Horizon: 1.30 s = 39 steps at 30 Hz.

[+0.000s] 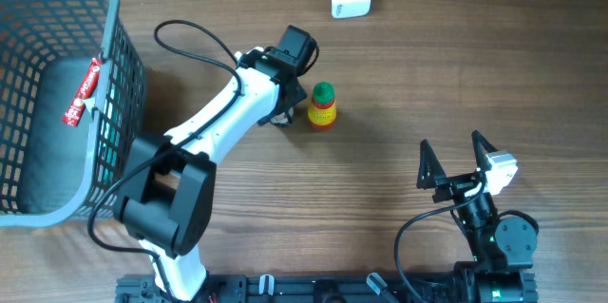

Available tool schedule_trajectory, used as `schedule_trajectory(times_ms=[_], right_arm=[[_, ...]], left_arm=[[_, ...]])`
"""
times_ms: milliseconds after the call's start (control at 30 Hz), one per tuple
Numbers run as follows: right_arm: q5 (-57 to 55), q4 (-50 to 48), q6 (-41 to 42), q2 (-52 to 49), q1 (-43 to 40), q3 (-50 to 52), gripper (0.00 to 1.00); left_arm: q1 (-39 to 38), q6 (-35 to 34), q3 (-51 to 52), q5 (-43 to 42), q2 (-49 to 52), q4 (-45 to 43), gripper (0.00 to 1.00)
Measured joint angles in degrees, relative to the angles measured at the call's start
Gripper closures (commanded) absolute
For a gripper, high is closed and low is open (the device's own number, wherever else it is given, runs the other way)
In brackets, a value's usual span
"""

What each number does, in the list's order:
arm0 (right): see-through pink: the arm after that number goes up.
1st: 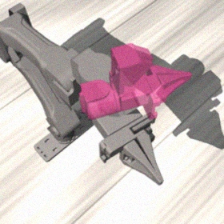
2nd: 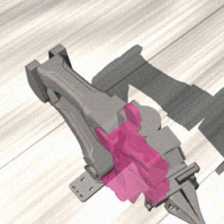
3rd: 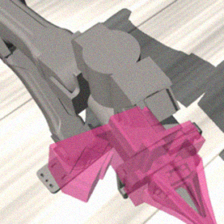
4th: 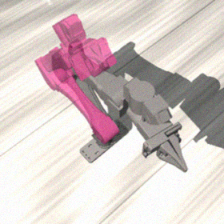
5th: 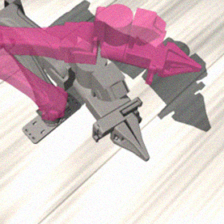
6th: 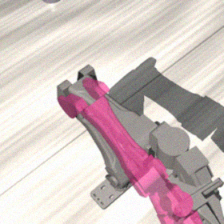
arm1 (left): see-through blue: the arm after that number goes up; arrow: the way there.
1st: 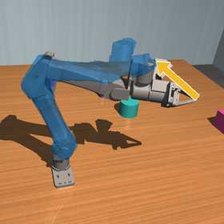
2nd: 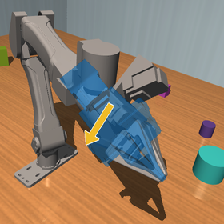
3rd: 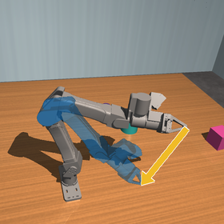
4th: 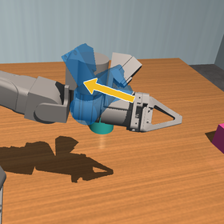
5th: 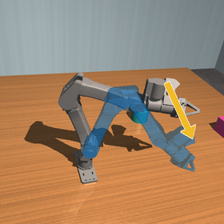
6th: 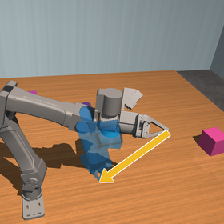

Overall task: Scan the item barcode
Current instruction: 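Carry the green-lidded jar out and place it left of the bottle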

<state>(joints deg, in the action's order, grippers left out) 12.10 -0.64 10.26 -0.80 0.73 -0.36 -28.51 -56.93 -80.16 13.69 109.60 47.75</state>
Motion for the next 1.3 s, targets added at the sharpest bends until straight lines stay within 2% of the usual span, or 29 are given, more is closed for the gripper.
schedule_trajectory(times_ms=[233,1200,1300], right_arm=[[0.0,0.0,0.0,0.0,0.0,0.0,0.0],[0.0,0.0,0.0,0.0,0.0,0.0,0.0],[0.0,0.0,0.0,0.0,0.0,0.0,0.0]], left_arm=[[-0.4,-2.6,0.0,1.1,0.9,-1.9,0.27],[-0.4,-3.2,0.0,3.7,2.8,-0.7,0.23],[-0.4,-3.3,0.0,3.7,3.8,-0.8,0.19]])
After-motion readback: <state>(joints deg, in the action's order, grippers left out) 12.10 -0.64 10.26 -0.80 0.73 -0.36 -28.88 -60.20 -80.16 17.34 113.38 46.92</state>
